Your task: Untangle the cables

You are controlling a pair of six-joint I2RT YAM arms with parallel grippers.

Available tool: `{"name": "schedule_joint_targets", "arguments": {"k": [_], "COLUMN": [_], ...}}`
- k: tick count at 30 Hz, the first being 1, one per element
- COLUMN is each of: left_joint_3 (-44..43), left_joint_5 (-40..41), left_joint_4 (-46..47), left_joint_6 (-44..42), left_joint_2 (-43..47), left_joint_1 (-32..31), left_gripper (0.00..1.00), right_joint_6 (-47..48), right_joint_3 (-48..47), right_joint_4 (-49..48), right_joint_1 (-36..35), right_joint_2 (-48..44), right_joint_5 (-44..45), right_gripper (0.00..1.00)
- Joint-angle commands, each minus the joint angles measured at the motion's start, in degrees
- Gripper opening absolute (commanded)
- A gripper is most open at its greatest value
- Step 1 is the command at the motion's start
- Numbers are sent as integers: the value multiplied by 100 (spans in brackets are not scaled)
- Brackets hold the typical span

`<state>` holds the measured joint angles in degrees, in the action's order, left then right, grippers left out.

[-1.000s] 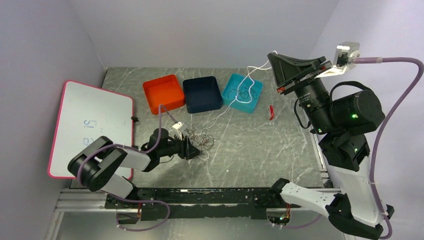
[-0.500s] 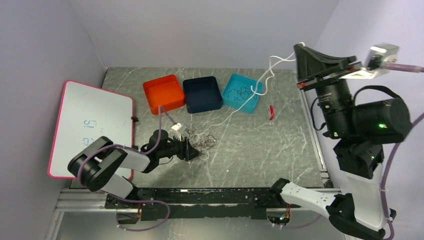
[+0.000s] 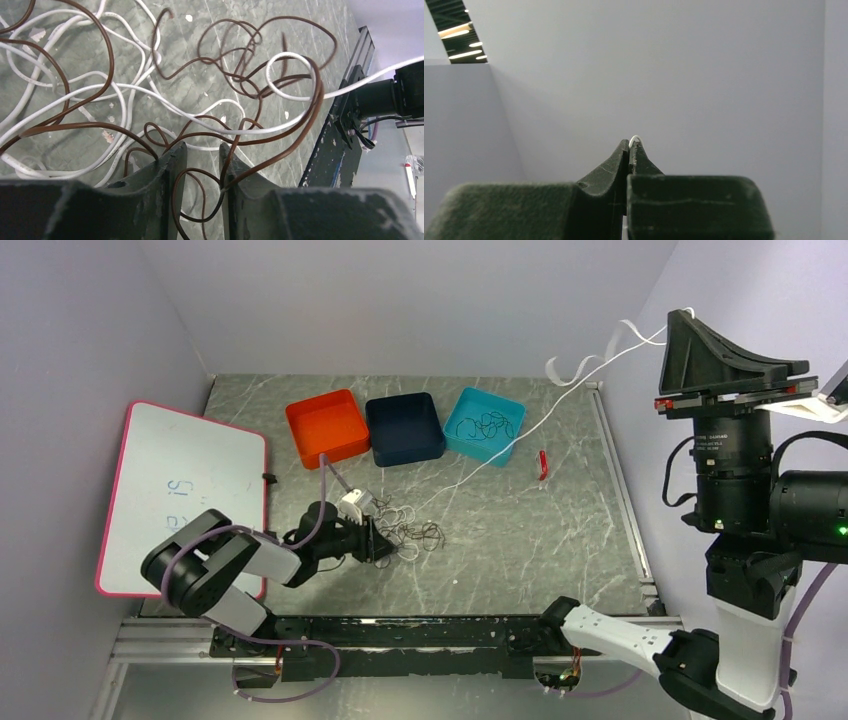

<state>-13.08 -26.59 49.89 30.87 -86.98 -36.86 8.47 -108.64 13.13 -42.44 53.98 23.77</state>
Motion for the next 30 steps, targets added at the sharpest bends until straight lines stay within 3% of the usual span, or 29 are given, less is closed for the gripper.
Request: {"name": "schedule_joint_targets", "arguments": {"k": [1,9,19,21,24,30], "left_joint_3": [67,104,82,86,95,61], "left_joint_5": [157,196,308,332,358,550], "left_joint_4": [264,364,235,221,195,-9], "left_joint_6": [-48,27,5,-2,2,25], "left_joint_2": [-143,-297,-302,-298,-309,-330], "left_joint_1": [-27,-32,-25,-29,-34,-28], "left_gripper": [33,20,28,24,8,7], "right_joint_6": [392,753,1128,1208,1359,1692], "right_joint_3": [-15,33,-54,-61,-117,-246], "right_joint_4": [-482,-943,-1084,-1124,-1199,-1268], "right_joint_1": [-6,-9,-7,-8,-13,-17], "right_joint_2": [-164,-334,-359,-388,-404,-369], "right_joint_5": [337,654,893,932,1013,1183], "right_gripper": [0,0,0,0,0,0]}}
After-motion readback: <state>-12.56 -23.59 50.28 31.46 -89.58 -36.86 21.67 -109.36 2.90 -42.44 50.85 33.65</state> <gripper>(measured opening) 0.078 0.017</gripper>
